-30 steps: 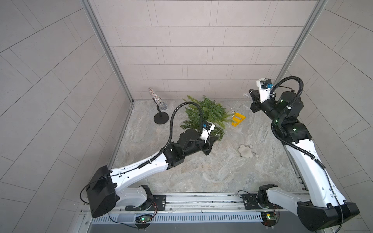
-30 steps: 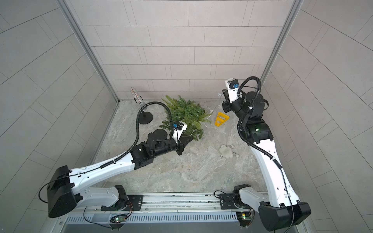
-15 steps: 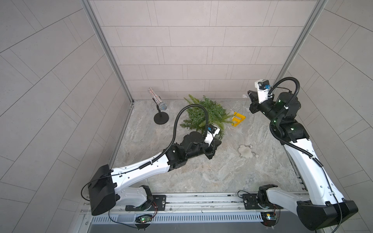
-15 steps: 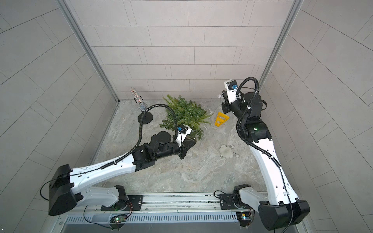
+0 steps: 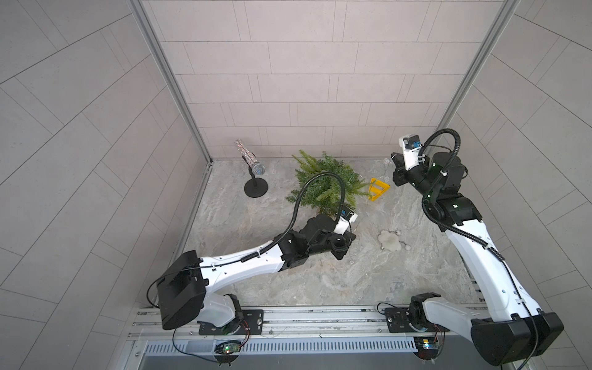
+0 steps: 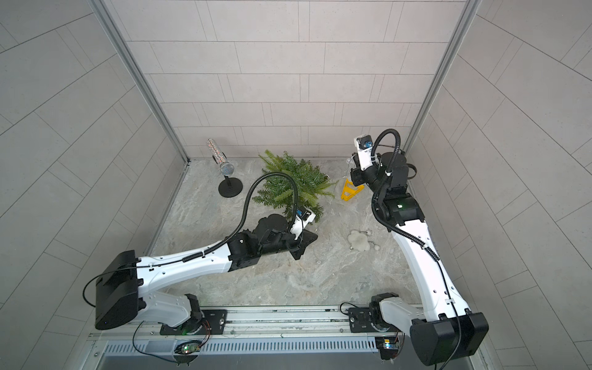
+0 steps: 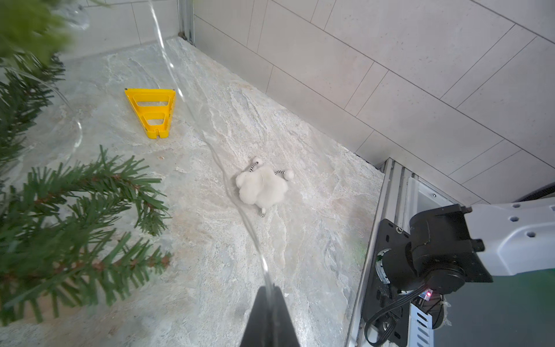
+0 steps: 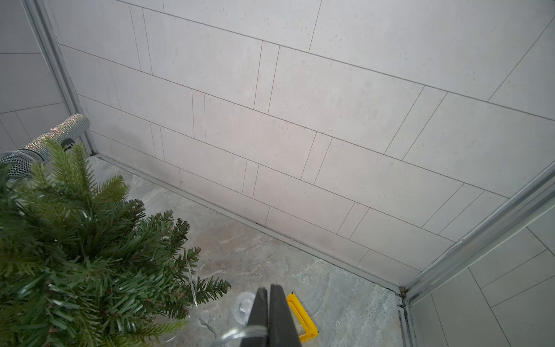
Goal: Remove string lights from the small christmas tree
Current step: Remove the light string from the Christmas tree.
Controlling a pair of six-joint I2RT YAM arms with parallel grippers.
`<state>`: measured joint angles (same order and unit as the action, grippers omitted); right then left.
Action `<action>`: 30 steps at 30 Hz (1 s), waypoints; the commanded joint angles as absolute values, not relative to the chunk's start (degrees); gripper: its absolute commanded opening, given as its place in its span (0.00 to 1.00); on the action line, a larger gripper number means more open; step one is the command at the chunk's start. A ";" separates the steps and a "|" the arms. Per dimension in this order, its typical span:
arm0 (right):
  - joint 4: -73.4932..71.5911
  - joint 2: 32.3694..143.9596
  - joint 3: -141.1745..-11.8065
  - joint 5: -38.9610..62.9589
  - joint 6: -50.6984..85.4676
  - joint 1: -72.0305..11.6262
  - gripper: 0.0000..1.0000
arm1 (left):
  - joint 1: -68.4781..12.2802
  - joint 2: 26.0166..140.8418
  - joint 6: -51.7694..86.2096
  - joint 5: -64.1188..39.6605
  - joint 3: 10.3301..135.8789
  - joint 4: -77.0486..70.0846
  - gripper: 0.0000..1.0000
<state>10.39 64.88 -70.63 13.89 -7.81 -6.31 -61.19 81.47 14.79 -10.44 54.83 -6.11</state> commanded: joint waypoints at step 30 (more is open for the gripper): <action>-0.42 68.47 -69.60 5.25 -5.24 -5.93 0.00 | -58.67 59.62 9.67 5.62 59.82 13.63 0.43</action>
